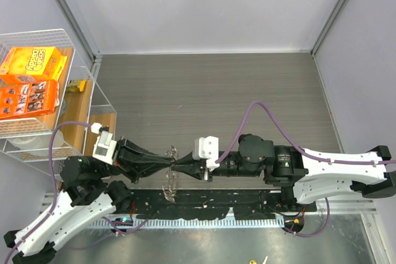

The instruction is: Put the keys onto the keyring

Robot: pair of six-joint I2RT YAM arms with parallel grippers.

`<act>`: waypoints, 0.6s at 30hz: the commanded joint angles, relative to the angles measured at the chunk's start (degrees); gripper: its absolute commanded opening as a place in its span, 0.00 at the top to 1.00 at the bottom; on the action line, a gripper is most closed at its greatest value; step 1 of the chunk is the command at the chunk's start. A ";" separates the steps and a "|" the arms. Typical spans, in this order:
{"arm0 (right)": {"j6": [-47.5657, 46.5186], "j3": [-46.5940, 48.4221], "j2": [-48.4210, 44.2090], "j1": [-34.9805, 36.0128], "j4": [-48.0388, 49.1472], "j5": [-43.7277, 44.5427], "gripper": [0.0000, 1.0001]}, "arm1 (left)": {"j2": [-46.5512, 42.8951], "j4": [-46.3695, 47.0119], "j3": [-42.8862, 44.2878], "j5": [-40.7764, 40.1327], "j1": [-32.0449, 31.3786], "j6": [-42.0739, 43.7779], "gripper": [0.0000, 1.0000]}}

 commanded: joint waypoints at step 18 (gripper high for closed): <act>-0.74 1.44 -0.08 0.28 4.42 -1.66 0.91 | -1.13 5.89 -0.01 -1.06 -0.16 -0.83 1.00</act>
